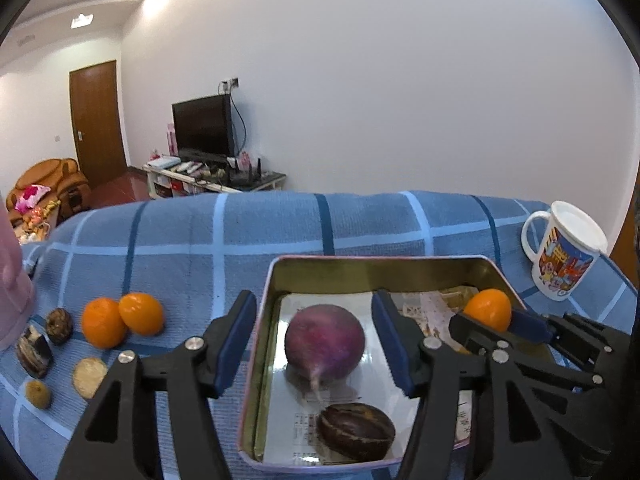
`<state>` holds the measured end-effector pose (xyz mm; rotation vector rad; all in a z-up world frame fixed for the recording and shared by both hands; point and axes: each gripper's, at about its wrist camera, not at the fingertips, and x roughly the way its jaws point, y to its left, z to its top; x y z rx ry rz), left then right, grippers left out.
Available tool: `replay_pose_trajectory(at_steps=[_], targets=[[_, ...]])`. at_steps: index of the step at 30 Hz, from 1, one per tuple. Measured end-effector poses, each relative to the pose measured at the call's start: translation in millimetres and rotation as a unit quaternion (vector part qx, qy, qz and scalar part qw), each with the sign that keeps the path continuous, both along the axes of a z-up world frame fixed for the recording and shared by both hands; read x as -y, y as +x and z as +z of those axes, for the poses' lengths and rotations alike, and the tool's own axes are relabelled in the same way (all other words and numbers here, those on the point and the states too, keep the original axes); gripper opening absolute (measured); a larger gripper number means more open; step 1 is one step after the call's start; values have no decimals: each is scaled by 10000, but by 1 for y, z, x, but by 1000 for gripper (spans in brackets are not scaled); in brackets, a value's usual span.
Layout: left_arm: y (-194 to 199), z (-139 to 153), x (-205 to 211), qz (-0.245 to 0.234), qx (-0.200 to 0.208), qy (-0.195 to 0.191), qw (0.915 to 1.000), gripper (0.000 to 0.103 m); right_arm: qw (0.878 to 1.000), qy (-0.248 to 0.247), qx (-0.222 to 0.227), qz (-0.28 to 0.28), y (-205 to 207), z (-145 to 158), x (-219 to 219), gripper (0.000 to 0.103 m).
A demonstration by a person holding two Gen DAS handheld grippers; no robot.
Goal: Organize fruits
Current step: 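Open the left tool releasing the radish into the tin while the right tool releases the orange, then withdraw both open tools from the tin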
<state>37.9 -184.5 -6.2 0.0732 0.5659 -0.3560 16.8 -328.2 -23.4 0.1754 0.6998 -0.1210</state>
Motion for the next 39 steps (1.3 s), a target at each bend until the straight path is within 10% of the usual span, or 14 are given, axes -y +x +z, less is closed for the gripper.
replay_pose_trajectory(at_steps=[5, 11, 18, 29, 39], targets=[[-8, 11, -20, 119, 245, -269, 9993, 103, 9995, 177, 95, 234, -3, 0, -1, 57], [-25, 31, -43, 233, 655, -556, 9960, 103, 9950, 656, 677, 327, -16, 13, 7, 70], [-31, 38, -79, 762, 964, -400, 9916, 103, 9801, 498, 1681, -930, -53, 34, 35, 83], [-29, 24, -100, 1108, 885, -85, 9899, 103, 9666, -595, 1983, -1509, -64, 38, 19, 83], [-37, 11, -79, 983, 968, 510, 9891, 103, 9716, -585, 1720, -1513, -68, 31, 14, 83]])
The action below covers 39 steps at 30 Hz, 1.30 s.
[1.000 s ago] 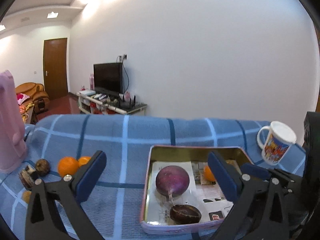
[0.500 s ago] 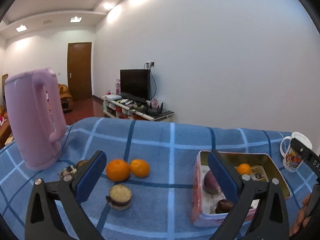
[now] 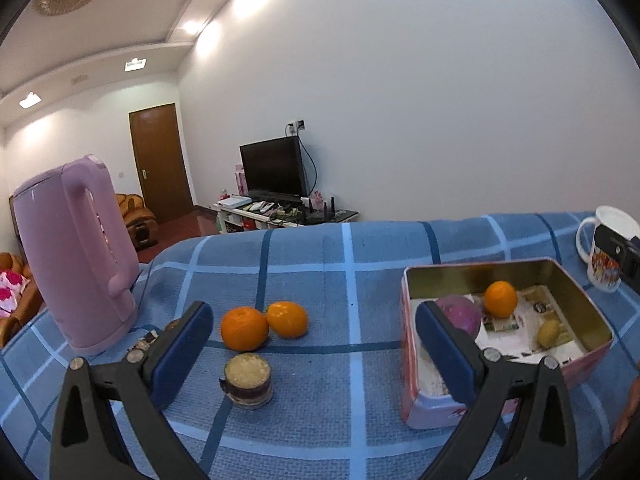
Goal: Organize fruits
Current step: 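Withdraw both open tools from the tin, then move both open tools toward the remaining items beside the pink kettle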
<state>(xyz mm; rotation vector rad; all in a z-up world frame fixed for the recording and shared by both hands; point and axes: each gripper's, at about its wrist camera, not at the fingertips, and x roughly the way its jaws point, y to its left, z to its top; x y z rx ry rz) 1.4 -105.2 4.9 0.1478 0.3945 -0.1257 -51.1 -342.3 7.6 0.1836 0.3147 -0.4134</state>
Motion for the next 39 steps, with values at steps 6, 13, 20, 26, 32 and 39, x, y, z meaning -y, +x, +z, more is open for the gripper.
replay_pose_trajectory(at_steps=[6, 13, 20, 26, 32, 39], targets=[[-3, 2, -6, -23, -35, -83, 10000, 103, 9999, -85, 17, -102, -9, 1, -10, 83], [-6, 0, -12, -51, -115, -124, 9998, 103, 9996, 192, -7, -190, -24, 2, -15, 83], [-7, -2, -22, -96, -214, -233, 9995, 103, 9996, 168, -53, -217, -30, 2, -33, 83], [-8, -1, -35, -102, -292, -277, 9991, 103, 9999, 56, -123, -58, -29, 3, -58, 83], [-8, -3, -48, -52, -327, -228, 9992, 103, 9997, -35, -205, 162, -25, 2, -88, 83], [3, -6, -79, 212, -501, -279, 9981, 103, 9985, -67, -283, 467, -12, 1, -124, 83]])
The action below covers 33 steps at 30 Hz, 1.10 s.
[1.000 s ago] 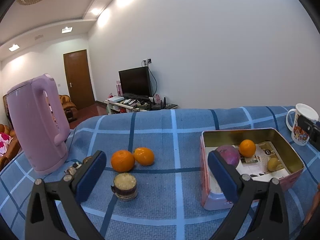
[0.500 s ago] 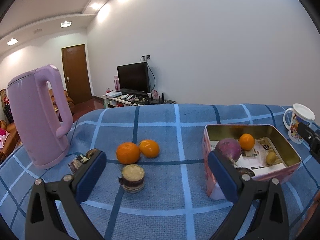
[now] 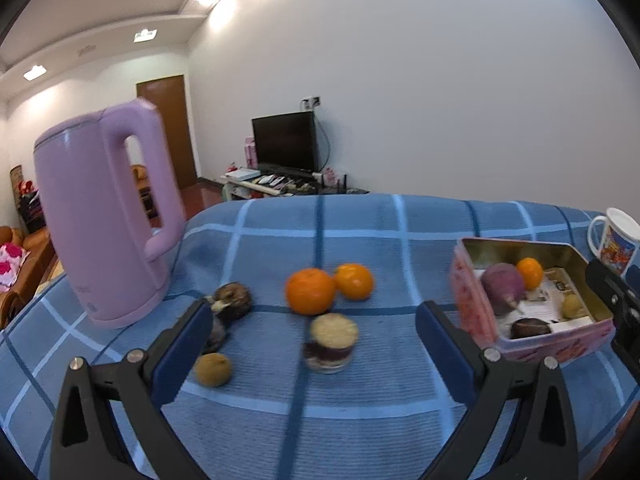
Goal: Organize fruits
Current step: 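Move both open tools toward the remaining items beside the pink kettle, then grasp the round cylindrical cake with the right tool while the left tool grasps a small yellow fruit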
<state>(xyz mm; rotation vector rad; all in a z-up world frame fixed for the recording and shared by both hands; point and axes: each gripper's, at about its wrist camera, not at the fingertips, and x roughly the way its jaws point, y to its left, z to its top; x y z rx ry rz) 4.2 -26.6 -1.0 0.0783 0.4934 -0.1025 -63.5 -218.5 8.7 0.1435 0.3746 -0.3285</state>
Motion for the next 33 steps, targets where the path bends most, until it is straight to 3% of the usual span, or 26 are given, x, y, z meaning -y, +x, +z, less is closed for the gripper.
replay_pose_trajectory(at_steps=[7, 14, 19, 23, 27, 29, 33], targets=[[18, -6, -45, 293, -336, -153, 9989, 103, 9994, -29, -88, 335, 13, -2, -34, 83], [30, -11, -88, 658, -511, -17, 9965, 103, 9968, 67, -299, 737, 37, -6, -62, 83], [42, -11, -127, 1045, -778, -316, 9910, 103, 9894, 86, -747, 1244, 66, -14, -91, 83], [43, -6, -152, 1212, -755, -717, 9871, 103, 9800, 219, -1122, 1628, 91, -24, -115, 83], [44, -6, -157, 1253, -753, -596, 9875, 103, 9686, 262, -1547, 1928, 120, -35, -139, 83], [46, -7, -154, 1174, -794, -524, 9885, 103, 9642, 316, -1754, 1965, 132, -43, -147, 78], [45, -5, -137, 795, -841, -318, 9928, 103, 9506, 479, -2225, 2112, 150, -57, -152, 55]])
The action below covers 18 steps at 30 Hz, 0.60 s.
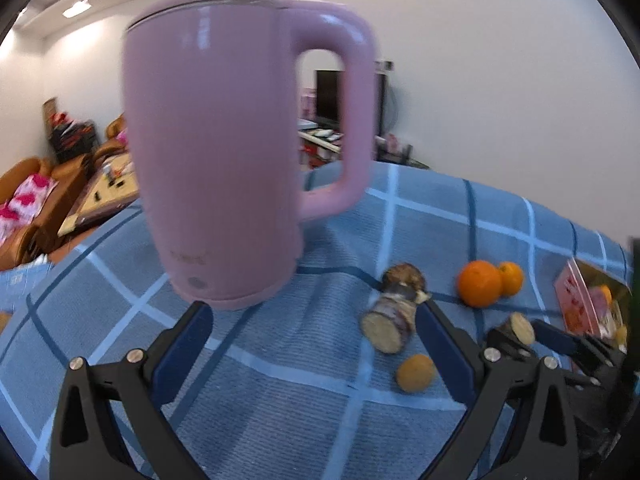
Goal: Organize fruits
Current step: 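Grasp the round cylindrical cake with the right tool while the left tool grasps a small yellow fruit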
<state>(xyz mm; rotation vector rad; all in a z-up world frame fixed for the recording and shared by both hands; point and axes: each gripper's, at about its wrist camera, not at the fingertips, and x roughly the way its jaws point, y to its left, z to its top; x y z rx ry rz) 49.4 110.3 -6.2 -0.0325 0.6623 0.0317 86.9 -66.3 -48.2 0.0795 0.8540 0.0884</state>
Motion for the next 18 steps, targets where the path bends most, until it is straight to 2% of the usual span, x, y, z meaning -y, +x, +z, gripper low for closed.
replay_pose_trajectory(at_steps=[4, 6, 9, 10, 14, 18], targets=[[-4, -1, 19, -562, -50, 98, 9984, 99, 9993, 300, -128, 172, 2, -4, 3, 44], [-4, -5, 29, -798, -132, 159, 9966, 93, 9994, 275, -102, 175, -1, -3, 3, 43], [-3, -10, 37, -1024, -306, 117, 9942, 91, 9995, 328, -7, -7, -10, 0, 11, 43], [-1, -12, 38, -1053, -365, 91, 9937, 90, 9993, 366, 58, -65, -14, 2, 15, 43], [3, -21, 43, -1056, -557, 169, 9927, 74, 9988, 257, 371, -211, -34, 10, 29, 43], [13, -35, 49, -1086, -880, 222, 9899, 64, 9983, 262, 479, -203, -51, 15, 39, 43]])
